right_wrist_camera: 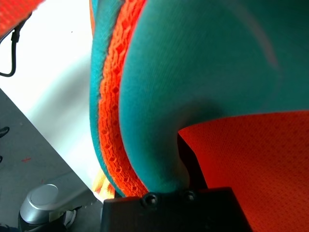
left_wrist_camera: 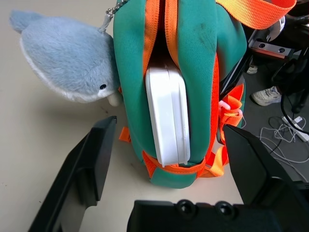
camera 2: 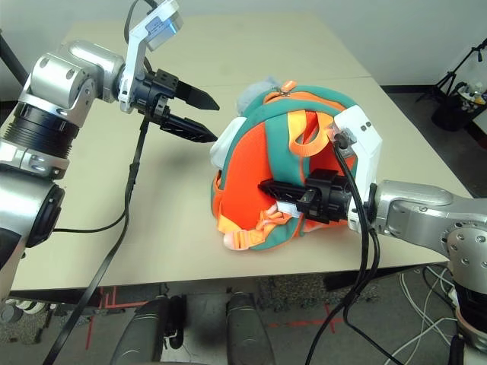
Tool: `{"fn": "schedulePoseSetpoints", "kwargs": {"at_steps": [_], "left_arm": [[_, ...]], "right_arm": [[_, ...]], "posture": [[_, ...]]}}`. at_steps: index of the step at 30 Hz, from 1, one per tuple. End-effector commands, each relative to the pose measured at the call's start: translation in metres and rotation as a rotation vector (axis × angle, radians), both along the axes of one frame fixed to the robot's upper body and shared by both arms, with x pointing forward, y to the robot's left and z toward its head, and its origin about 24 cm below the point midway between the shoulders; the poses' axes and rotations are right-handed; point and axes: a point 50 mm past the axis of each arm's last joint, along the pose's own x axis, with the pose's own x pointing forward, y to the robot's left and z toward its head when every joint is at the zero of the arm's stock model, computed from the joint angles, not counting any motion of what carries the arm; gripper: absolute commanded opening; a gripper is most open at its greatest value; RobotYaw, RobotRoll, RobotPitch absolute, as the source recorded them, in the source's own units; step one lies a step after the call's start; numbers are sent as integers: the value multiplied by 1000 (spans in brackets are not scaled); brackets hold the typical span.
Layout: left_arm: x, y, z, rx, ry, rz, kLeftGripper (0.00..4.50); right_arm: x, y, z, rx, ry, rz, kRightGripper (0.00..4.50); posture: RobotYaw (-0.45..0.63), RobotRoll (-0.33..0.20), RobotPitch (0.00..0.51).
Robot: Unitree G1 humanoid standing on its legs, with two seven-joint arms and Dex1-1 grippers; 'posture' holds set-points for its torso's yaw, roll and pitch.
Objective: Put the pencil case into the backpack and zip it.
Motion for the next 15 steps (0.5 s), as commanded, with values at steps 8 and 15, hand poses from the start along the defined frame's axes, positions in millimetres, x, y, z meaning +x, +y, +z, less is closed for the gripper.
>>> {"fn": "schedulePoseSetpoints", "kwargs": {"at_steps": [8,15], "left_arm": [[10,-2,-3,-100,48,111,4500],[4,3,-7,-74,74,64,4500]], "right_arm": [[0,4,-7,-13,31,22,81],[0,4,-7,-16,30,25,81]], "posture": [[-27,0,132],[-26,0,130]]}}
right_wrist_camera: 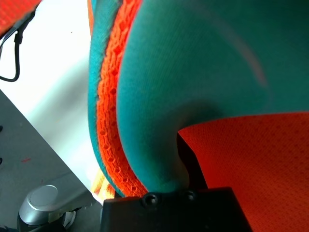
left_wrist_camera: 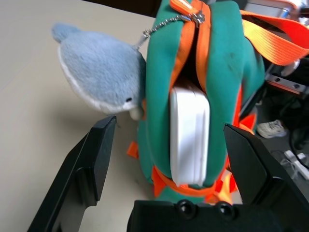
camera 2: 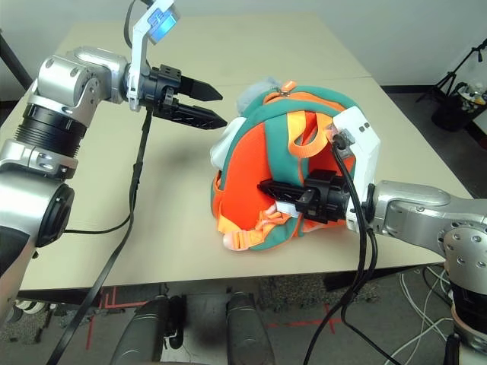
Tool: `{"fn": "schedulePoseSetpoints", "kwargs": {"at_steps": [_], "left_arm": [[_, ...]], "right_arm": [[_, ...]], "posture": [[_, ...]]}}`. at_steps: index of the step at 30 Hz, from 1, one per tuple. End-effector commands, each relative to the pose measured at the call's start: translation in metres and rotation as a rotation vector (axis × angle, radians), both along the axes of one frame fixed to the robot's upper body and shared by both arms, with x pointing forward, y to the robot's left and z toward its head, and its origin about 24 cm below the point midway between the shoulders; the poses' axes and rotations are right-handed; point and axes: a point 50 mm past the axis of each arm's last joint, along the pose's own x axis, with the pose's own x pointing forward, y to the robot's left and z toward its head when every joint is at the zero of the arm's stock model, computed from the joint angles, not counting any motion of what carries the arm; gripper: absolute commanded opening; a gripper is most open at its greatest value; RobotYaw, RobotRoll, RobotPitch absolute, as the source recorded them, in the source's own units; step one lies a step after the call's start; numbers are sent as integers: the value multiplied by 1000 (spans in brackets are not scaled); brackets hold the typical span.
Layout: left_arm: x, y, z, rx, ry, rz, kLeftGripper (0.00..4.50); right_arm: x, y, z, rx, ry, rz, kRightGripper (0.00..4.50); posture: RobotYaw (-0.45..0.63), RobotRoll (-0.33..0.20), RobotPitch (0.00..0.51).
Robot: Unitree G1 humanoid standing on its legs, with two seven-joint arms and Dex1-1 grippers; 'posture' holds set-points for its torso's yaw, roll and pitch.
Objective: Put the pencil case into the backpack and zip it.
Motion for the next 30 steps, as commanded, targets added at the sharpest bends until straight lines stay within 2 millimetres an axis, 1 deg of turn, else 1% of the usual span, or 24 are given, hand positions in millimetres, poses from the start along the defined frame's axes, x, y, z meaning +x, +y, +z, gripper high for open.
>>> {"fn": "schedulePoseSetpoints", "kwargs": {"at_steps": [1,5,9,15,16,17,30], "left_arm": [[-6,0,-3,24,9,-40,4500],[-17,0,-5,63,25,-104,4500],[-20,2,-8,84,29,-132,4500],[-12,1,-7,51,40,-75,4500],[-10,1,-7,49,35,-66,4327],[-8,2,-7,46,34,-56,4500],[-4,5,-9,42,29,-61,4500]], "right_arm": [[-1,4,-6,-17,33,25,81],[-1,3,-6,-20,33,25,81],[-1,3,-6,-21,32,26,81],[0,3,-6,-20,31,26,81],[0,4,-6,-20,31,27,81],[0,4,-6,-20,31,27,81],[0,3,-6,-19,30,23,81]], "posture": [[-26,0,129],[-28,0,126],[-29,0,124],[-29,0,123],[-29,0,123],[-29,0,123],[-28,0,129]]}}
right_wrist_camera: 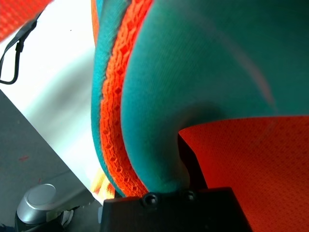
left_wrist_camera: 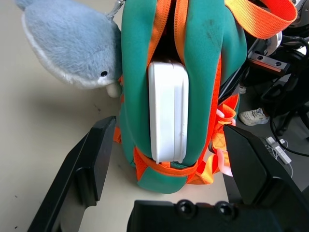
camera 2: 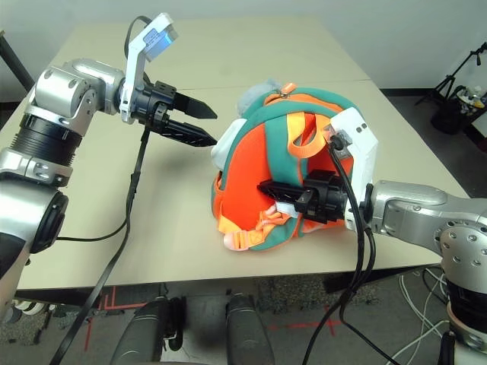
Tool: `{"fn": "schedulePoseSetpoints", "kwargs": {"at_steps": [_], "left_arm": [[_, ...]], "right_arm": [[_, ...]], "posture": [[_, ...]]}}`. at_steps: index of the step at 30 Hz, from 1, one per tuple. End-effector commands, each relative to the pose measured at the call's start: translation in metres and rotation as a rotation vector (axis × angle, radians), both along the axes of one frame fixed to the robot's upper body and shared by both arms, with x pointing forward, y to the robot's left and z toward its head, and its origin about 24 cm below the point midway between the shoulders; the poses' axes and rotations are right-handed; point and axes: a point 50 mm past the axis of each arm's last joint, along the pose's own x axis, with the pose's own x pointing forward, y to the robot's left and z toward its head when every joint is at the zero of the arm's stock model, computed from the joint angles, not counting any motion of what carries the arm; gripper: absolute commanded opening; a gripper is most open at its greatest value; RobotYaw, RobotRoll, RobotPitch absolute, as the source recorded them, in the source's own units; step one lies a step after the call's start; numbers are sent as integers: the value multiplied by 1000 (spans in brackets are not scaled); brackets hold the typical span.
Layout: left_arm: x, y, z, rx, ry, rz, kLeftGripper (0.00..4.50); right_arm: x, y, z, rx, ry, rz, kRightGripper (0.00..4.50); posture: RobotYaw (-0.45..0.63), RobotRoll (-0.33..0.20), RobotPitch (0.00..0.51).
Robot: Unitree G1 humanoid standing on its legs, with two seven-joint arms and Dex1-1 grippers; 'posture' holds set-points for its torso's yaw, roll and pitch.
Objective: Put the pencil case into the backpack and zip it.
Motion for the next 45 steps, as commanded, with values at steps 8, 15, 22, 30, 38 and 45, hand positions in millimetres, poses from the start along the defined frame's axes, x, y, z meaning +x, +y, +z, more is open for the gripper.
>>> {"fn": "schedulePoseSetpoints", "kwargs": {"at_steps": [8,15,22,30,38,45], "left_arm": [[-1,0,3,-6,-1,-27,2366],[-4,-2,-1,4,11,-52,1985],[1,-11,-12,14,1,-28,1985],[7,-15,-23,45,-13,-9,1985],[5,-18,-22,46,-16,-8,1985],[7,-18,-30,59,-75,42,1985]], "right_arm": [[-1,4,-4,-8,26,23,81],[-1,4,-4,-9,28,23,81],[-1,4,-4,-8,28,23,81],[-3,5,-5,-5,29,24,81],[-3,6,-6,-4,33,26,81],[-2,7,-7,-3,31,32,81]], "posture": [[-29,0,132],[-31,0,134],[-35,0,136],[-46,0,136],[-43,0,136],[-41,0,129]]}}
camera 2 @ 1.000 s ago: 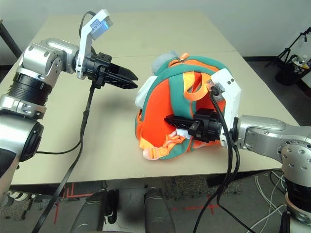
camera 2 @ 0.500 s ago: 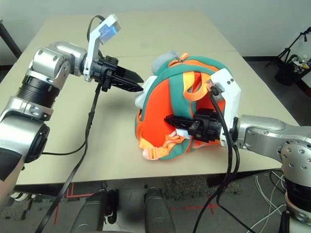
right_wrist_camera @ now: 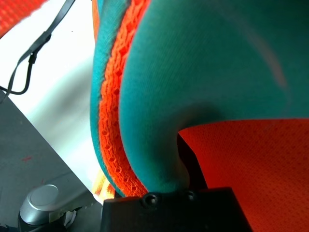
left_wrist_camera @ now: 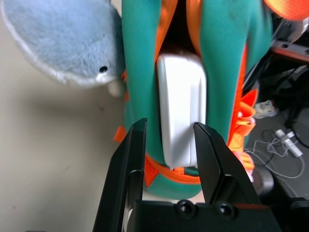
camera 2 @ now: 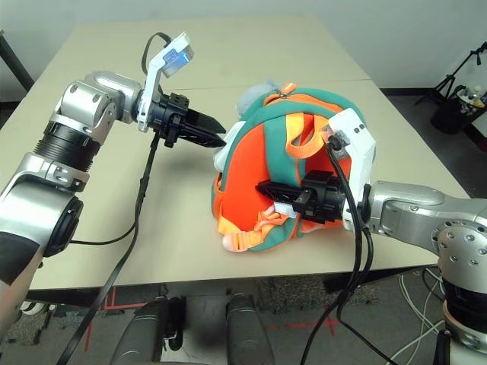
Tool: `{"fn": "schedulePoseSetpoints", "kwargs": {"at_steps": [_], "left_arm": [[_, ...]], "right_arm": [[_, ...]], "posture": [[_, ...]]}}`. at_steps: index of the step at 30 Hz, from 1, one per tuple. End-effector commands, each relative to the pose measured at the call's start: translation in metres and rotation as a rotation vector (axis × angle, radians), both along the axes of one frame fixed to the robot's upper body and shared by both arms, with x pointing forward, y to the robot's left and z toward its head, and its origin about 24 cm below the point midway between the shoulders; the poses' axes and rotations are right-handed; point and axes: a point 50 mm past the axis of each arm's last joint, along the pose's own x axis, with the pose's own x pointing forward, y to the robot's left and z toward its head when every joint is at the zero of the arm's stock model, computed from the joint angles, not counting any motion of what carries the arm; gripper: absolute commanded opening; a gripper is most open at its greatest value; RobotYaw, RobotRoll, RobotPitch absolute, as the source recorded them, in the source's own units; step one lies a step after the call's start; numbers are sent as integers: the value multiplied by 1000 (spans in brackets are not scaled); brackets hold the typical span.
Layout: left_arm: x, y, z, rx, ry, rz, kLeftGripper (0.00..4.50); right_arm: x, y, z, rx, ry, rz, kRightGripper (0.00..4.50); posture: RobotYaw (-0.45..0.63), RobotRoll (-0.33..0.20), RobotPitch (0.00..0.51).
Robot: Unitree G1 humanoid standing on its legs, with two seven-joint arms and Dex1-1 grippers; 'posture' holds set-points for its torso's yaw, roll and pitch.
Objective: Put the pencil case into the backpack and zip it.
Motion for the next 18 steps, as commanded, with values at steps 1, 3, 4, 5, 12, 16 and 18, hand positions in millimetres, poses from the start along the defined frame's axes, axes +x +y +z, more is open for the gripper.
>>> {"fn": "schedulePoseSetpoints", "kwargs": {"at_steps": [1,3,4,5,12,16,18], "left_arm": [[3,-2,-10,18,-37,43,1985],[8,-6,-18,34,-85,75,1985],[10,-7,-21,43,-103,83,1985],[12,-10,-22,43,-121,94,1985],[8,-34,-28,-9,-105,54,1985],[-1,-52,-35,-30,-94,31,1985],[-7,-60,-39,-43,-76,26,1985]], "right_arm": [[-3,5,-5,-13,23,30,81],[-3,6,-6,-13,23,36,81],[-3,6,-6,-12,23,38,81],[-3,7,-6,-12,23,39,81],[-5,7,-7,-10,28,42,81],[-7,8,-9,-4,35,41,81],[-7,9,-11,-1,38,42,81]], "posture": [[-41,0,128],[-44,0,125],[-44,0,123],[-46,0,121],[-57,0,126],[-61,0,135],[-63,0,136]]}}
